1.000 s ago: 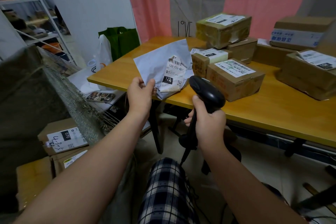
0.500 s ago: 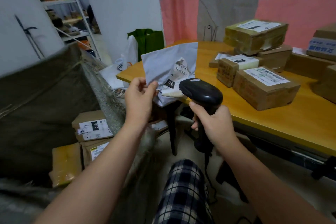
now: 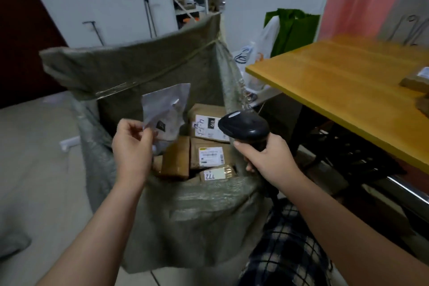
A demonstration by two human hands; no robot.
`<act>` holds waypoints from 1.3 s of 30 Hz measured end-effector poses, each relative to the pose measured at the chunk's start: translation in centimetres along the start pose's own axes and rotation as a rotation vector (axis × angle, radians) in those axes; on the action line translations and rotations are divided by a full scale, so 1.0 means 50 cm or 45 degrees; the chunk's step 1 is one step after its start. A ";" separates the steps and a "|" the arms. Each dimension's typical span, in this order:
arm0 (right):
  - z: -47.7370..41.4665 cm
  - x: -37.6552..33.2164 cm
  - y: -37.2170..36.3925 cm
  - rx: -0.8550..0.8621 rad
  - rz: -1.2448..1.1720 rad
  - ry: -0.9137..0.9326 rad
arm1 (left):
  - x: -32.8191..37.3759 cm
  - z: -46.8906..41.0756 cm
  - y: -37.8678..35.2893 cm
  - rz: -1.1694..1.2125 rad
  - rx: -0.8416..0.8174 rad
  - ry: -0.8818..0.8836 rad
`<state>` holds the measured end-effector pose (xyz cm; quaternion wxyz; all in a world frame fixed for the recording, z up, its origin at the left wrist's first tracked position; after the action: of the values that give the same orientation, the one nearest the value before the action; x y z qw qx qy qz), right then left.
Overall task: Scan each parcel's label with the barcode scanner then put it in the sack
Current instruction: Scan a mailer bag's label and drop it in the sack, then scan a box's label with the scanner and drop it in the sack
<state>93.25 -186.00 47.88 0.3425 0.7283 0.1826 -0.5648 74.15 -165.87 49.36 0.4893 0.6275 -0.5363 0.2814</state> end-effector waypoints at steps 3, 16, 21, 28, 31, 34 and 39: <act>-0.016 0.008 -0.048 -0.054 0.032 -0.036 | -0.030 -0.032 0.008 -0.330 -0.005 -0.082; -0.012 0.075 -0.033 0.020 0.145 -0.140 | -0.072 0.042 -0.171 -0.930 -0.650 -0.290; 0.018 0.085 0.094 0.244 0.105 -0.148 | 0.059 0.118 -0.271 -0.691 -0.771 -0.490; 0.156 0.062 0.395 0.770 0.121 -0.101 | 0.295 0.289 -0.468 -0.353 -1.003 -0.822; 0.238 0.062 0.508 0.987 0.119 -0.123 | 0.396 0.387 -0.531 -0.211 -1.136 -0.945; 0.313 0.070 0.589 1.150 0.130 -0.127 | 0.476 0.477 -0.578 -0.113 -1.247 -1.035; 0.411 0.080 0.671 1.359 0.113 -0.125 | 0.593 0.597 -0.649 -0.040 -1.280 -1.227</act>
<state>101.98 -224.43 51.28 -0.0434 0.7810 -0.1771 -0.5974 107.71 -206.75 54.41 0.4319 0.3875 -0.7499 -0.3178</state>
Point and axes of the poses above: each hand's wrist, its own z-axis away from the middle knuckle, its own y-axis out of the back of the hand, x = y × z, the point moved 5 cm from there along -z, towards the middle knuckle, and after that the axes turned 1 degree about y, right-handed, at the moved point
